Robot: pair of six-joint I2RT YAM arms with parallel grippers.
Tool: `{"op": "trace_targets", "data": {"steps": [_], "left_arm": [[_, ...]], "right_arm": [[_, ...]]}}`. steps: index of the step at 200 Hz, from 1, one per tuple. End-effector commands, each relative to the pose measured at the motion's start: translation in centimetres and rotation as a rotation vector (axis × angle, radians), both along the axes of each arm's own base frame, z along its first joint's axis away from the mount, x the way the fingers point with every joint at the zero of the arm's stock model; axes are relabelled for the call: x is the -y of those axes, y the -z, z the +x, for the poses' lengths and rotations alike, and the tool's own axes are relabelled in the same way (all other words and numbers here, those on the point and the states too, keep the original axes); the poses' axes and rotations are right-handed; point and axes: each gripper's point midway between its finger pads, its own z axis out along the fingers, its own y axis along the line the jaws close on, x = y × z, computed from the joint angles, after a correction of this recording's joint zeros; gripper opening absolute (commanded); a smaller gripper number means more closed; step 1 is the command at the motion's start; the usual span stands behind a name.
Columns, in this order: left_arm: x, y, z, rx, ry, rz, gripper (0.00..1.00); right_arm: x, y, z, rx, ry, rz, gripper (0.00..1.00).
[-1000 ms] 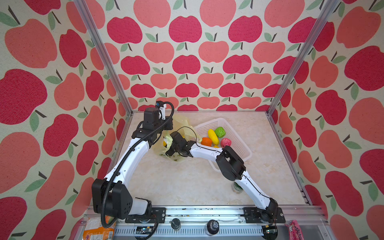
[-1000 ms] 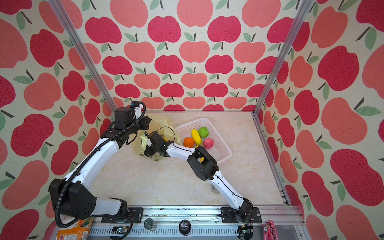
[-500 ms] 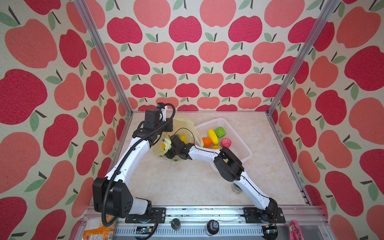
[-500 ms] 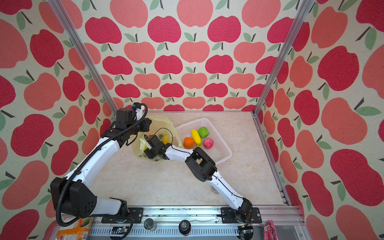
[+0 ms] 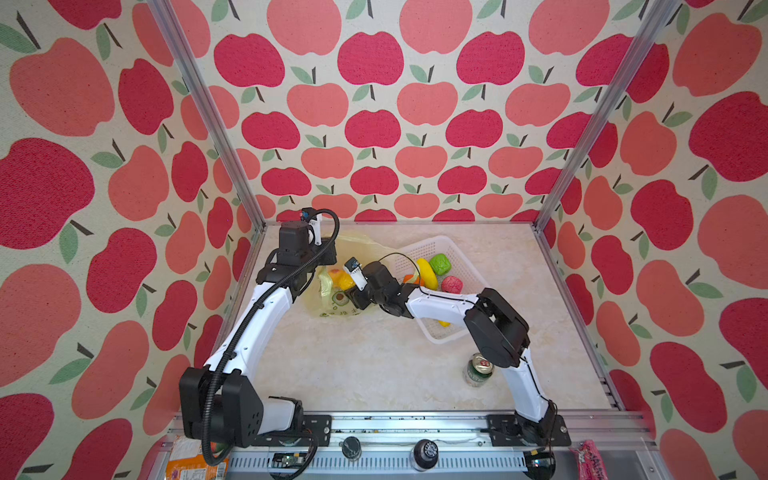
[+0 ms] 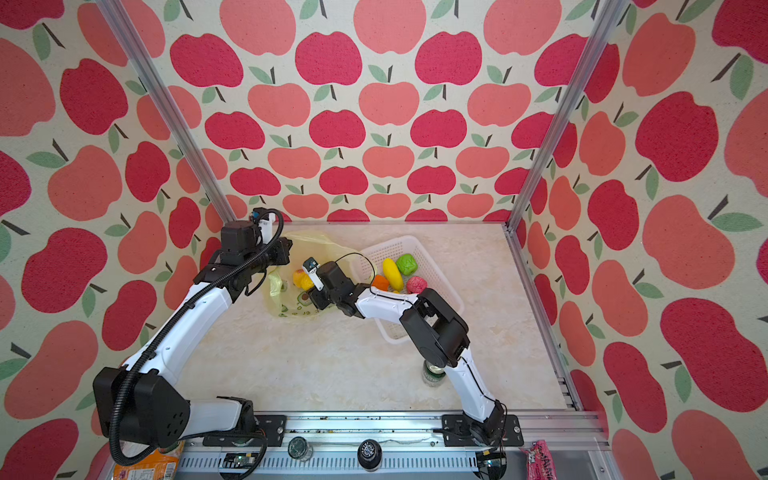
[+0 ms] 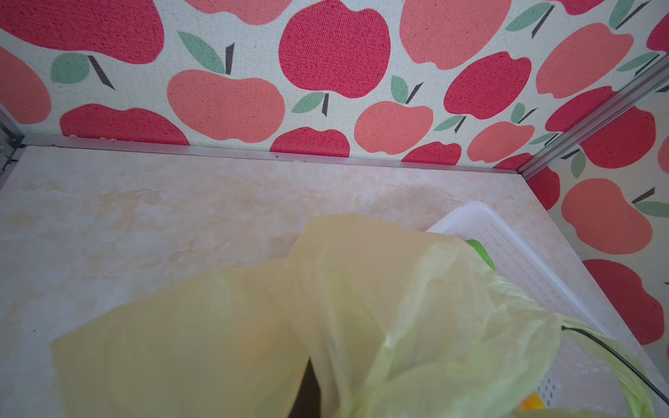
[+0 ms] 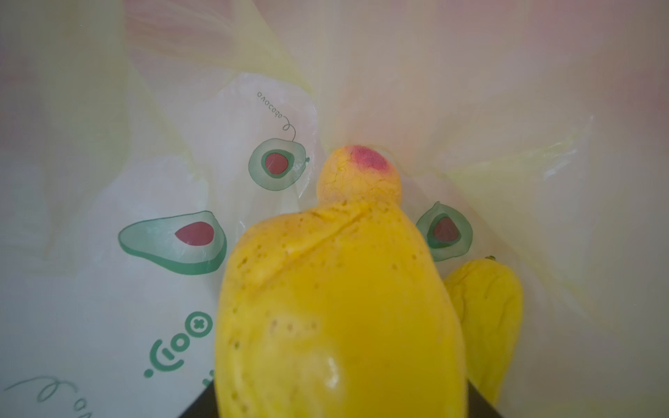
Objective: Untie the knot of the plastic bag and take out the fruit
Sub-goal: 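Lift the yellow mango out of the bag with the right gripper, then carry the yellow mango with the right gripper over the basket and release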
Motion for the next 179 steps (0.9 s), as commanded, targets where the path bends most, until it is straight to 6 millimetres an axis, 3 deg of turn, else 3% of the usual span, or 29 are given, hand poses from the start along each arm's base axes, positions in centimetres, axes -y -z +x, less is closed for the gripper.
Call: {"op": "trace_targets", "data": {"steps": [1,24,47,77,95,115,155,179], "left_arm": [[0.3,-1.3,-0.1,0.052,0.012,-0.036,0.0],[0.4,-1.0,0.0,0.051,0.011,-0.037,0.0],[0.4,-0.7,0.2,0.049,0.014,-0.043,0.0],[0.8,-0.1,0.0,0.02,0.048,-0.041,0.0],[0.5,0.0,0.0,0.016,0.033,-0.034,0.0],[0.6,-0.1,-0.2,0.016,0.038,-0.045,0.0],[1.1,0.1,-0.6,-0.006,0.056,-0.071,0.0],[1.1,-0.1,-0.8,-0.007,0.06,-0.071,0.0]], "right_arm": [[0.4,-2.5,-0.4,0.016,-0.015,0.076,0.29],[0.8,-4.4,-1.8,0.036,-0.056,0.108,0.27],[2.3,-8.1,-3.7,0.106,-0.068,0.133,0.26],[5.9,-14.4,-7.6,0.272,-0.053,0.153,0.26],[9.2,-16.4,-9.3,0.325,-0.005,0.173,0.26],[13.7,-16.2,-9.7,0.329,0.107,0.187,0.26],[25.1,-13.0,-8.3,0.33,0.468,0.126,0.2],[29.8,-10.7,-7.4,0.244,0.599,0.184,0.25]]}}
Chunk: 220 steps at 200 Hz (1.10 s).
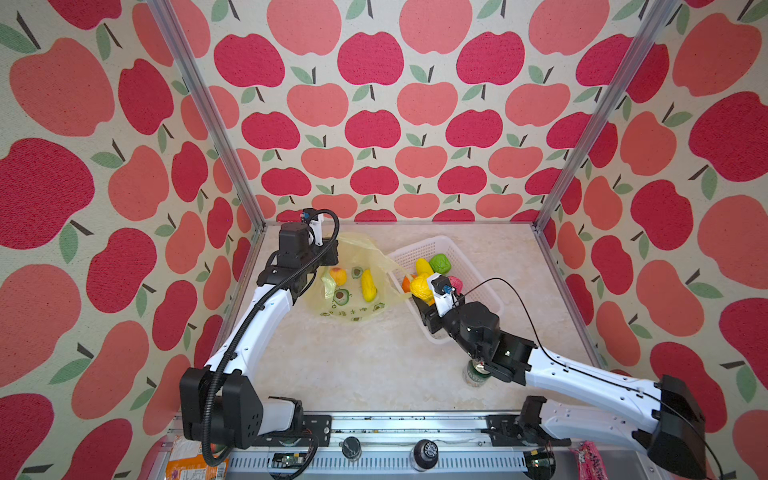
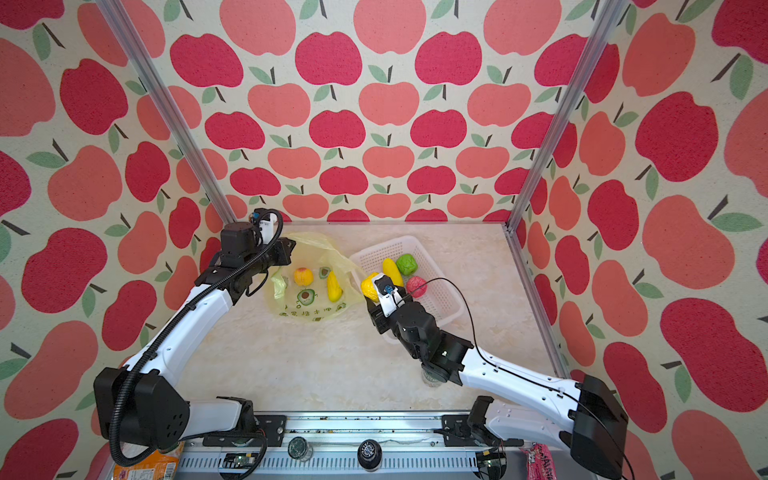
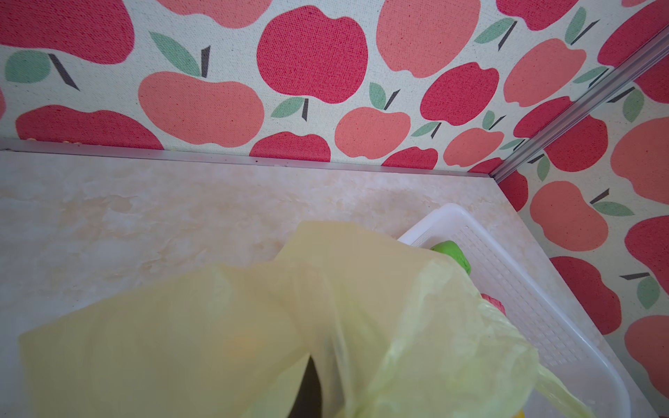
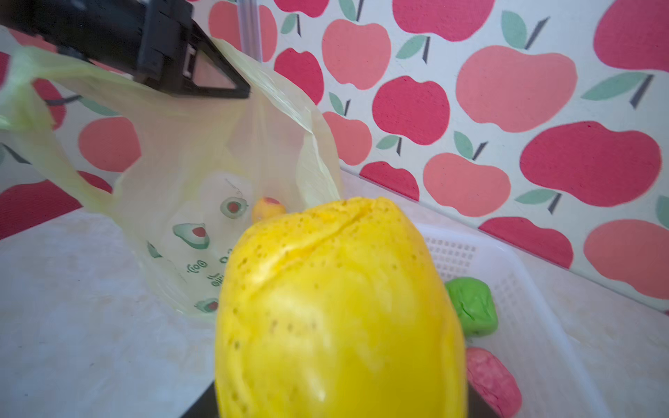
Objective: Untie the knot of the plastic bag and take out the fruit
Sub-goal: 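Carry the yellow mango with the right gripper over the basket and release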
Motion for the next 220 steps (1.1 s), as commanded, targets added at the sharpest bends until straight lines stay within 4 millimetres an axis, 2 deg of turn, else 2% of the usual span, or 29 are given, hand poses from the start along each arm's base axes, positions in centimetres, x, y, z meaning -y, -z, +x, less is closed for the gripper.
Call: {"op": "trace_targets", "data": {"steps": [1,13,28,51,89,135,174,220], "left_arm": [[0.1,0.0,-0.7,-0.018,0.012,-0.017,0.0],[-0.2,-0.1,-0.9,-0.013,-0.003,-0.009,0.0],[-0.5,-0.2,-1.1,-0.011,-0.018,-0.001,0.0],[-0.8,-0.3,-1.3,-0.007,-0.029,0.006,0.0],[-0.6,-0.1,-1.0,-0.008,-0.02,0.003,0.0],[-0.8,0.1,-0.7,-0.016,-0.028,0.017,0.0],[-0.8,-0.1,-0.9,-0.002,-0.03,0.012,0.0],[-0.8,0.0,-1.0,-0.011,-0.027,0.012,0.0]], "right_arm": [[5.8,2.1,1.7,-0.08,0.22,0.082,0.25],[7.1,3.2,2.4,-0.135,0.254,0.103,0.25],[7.6,4.2,3.3,-0.19,0.269,0.109,0.24],[5.9,6.0,4.4,-0.279,0.228,0.072,0.24],[3.1,10.5,6.7,-0.451,0.219,-0.074,0.25],[1.2,15.1,8.6,-0.611,0.22,-0.157,0.23],[1.2,16.9,9.2,-0.66,0.233,-0.159,0.34],[1.7,15.9,9.0,-0.627,0.236,-0.137,0.7]]}}
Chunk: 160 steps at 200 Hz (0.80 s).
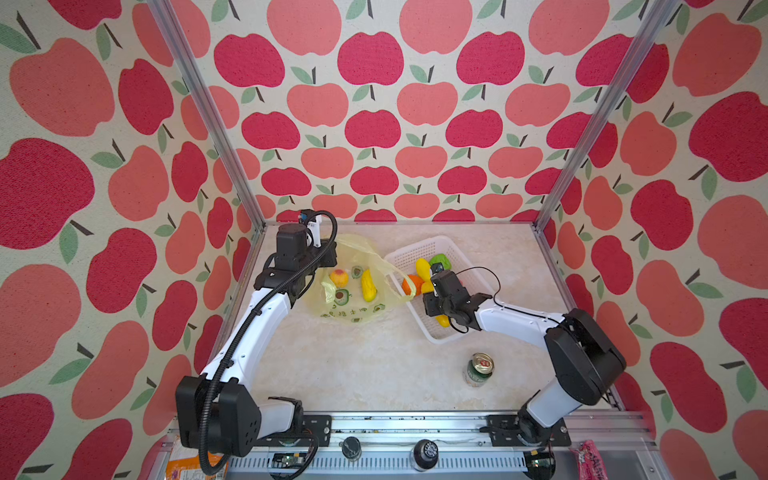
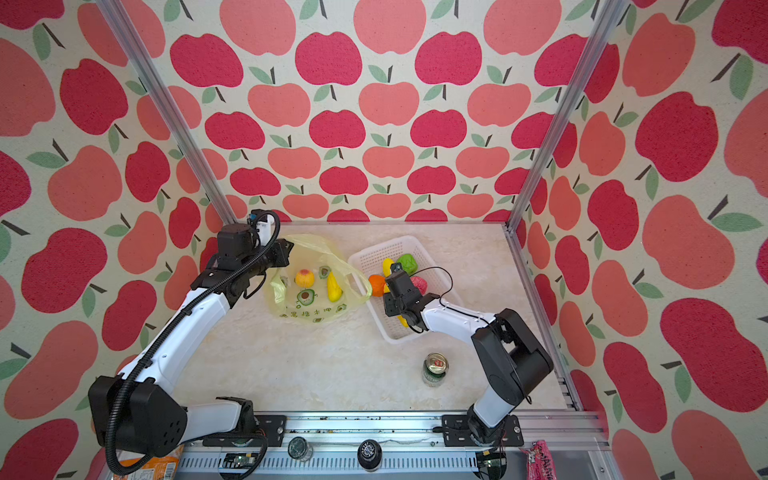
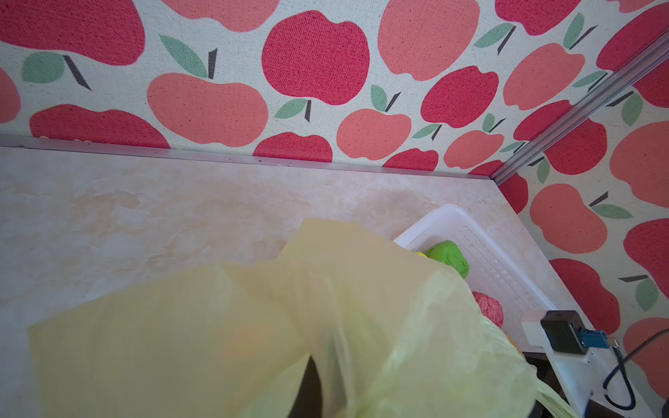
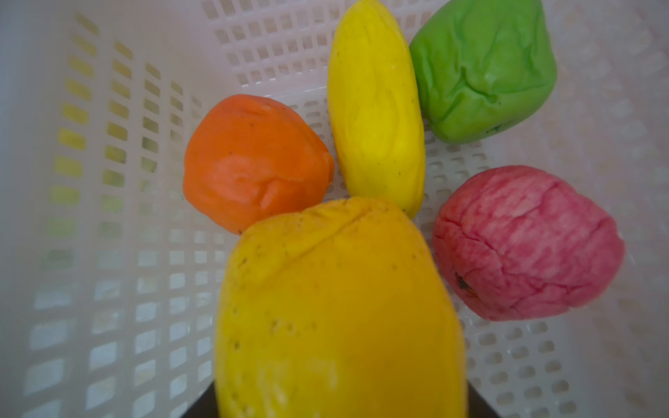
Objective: Untie the knot of the plastic bag and take out the fruit
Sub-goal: 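Carry the yellow mango with the right gripper over the basket and release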
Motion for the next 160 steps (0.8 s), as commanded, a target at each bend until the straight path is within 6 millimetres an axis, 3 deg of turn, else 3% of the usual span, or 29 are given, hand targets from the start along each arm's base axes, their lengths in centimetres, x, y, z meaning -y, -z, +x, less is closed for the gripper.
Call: {"op": "trace_targets", "data": {"steps": [1,12,35,86,113,160], "left_arm": [[-0.3,0.5,-0.2,-0.016,-0.01,0.006,0.0],[-0.3,0.4,-0.2,-0.013,-0.008,0.005,0.0],[-0.2,0.4,-0.2,-0.011,-0.006,0.002,0.0],[-0.2,0.5,-0.2,-0.016,-0.002,0.0,0.0],[-0.1,0.4,-0.3,-0.013,0.001,-0.005,0.0],[-0.1,0.4,-0.3,-0.012,0.001,-0.007,0.0]], "right_arm": [[0.4,-0.9,-0.3,0.004,0.012,0.025,0.71],[0.8,-1.6,-0.4,0.029,0.017,0.029,0.8],[1.6,-3.3,-0.8,0.096,0.01,0.048,0.89],[2.4,-7.4,-2.4,0.252,-0.04,0.146,0.98],[2.7,-9.0,-3.3,0.306,-0.063,0.19,0.98],[1.9,-11.4,-4.4,0.4,-0.132,0.219,0.88]]}}
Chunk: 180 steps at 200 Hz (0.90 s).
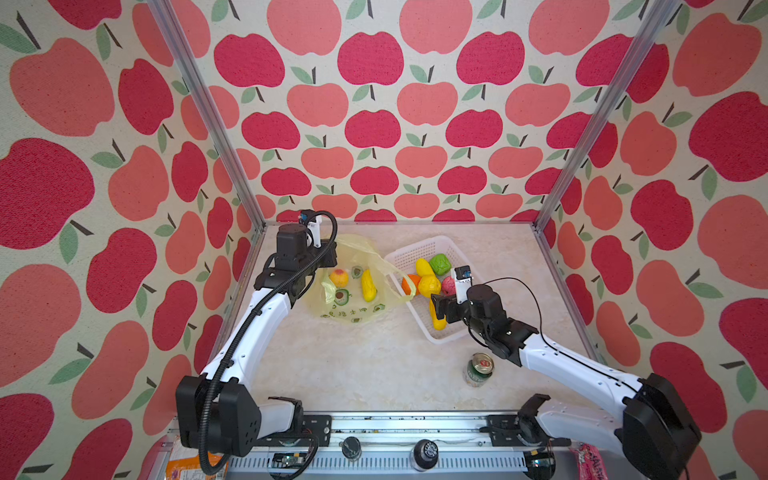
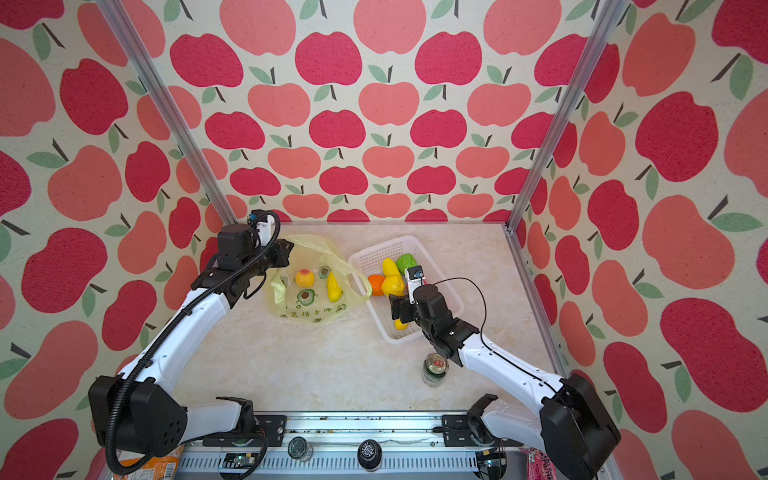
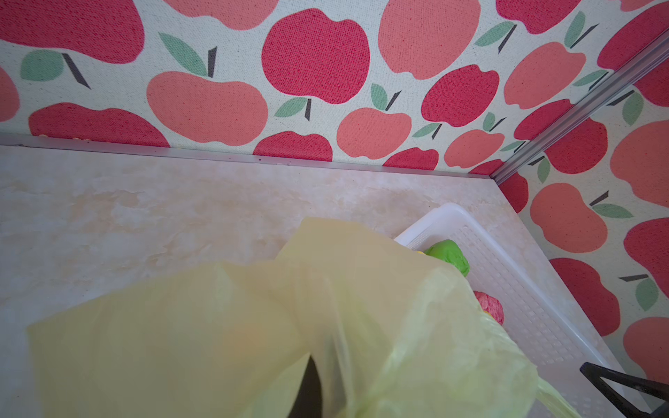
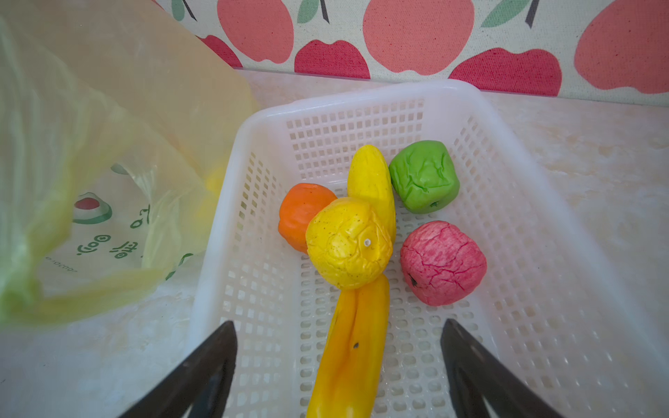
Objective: Untie the knot of the plastic bag and take out the fruit
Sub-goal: 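Move the open right gripper back over and into the bag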
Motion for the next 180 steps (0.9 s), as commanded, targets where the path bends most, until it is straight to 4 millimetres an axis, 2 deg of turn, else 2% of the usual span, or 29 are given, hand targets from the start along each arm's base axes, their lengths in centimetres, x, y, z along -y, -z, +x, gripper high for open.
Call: {"op": "trace_targets", "data": {"steps": [1,14,36,61,76,93,107,125,144,162,180], "left_arm": [[-0.1,0.1,-0.3,-0.005,0.0,-0.007,0.0],[-0.1,0.2,-0.2,-0.007,0.004,-0.009,0.0],[0.1,0.2,-0.2,-0.013,0.011,-0.012,0.0],[0.0,0.1,-0.4,-0.007,0.007,-0.012,0.0],[0.0,0.0,-0.5,-0.004,0.007,-0.012,0.0],[-0.1,0.0,-0.4,-0.004,0.004,-0.009,0.0],[-0.1,0.0,-0.4,-0.003,0.002,-0.007,0.0],[-0.1,0.1,-0.3,-0.007,0.002,-0.006,0.0],[-0.1,0.2,-0.1,-0.009,0.003,-0.004,0.0],[0.0,0.3,-0.1,-0.013,0.003,-0.004,0.0],[0.0,0.3,-0.1,-0.013,0.006,-0.005,0.0]], "right_arm": [[-0.6,-1.6,-0.1,0.076,-0.031,0.007,0.88],[0.1,-1.6,1.1,0.087,0.034,-0.021,0.88],[0.9,-0.4,3.6,-0.002,0.107,-0.03,0.84],[-0.4,1.5,6.2,-0.08,0.107,-0.051,0.82],[-1.3,3.5,7.6,-0.147,0.118,-0.101,0.75],[-2.0,5.5,8.3,-0.204,0.123,-0.125,0.71],[-2.2,5.8,8.5,-0.203,0.123,-0.124,0.7],[-2.3,4.1,8.1,-0.149,0.106,-0.105,0.7],[-2.8,0.1,6.5,-0.02,0.071,-0.079,0.72],[-4.2,-4.6,3.5,0.159,0.006,-0.069,0.74],[-7.2,-9.3,-1.2,0.355,-0.121,-0.058,0.77]]}}
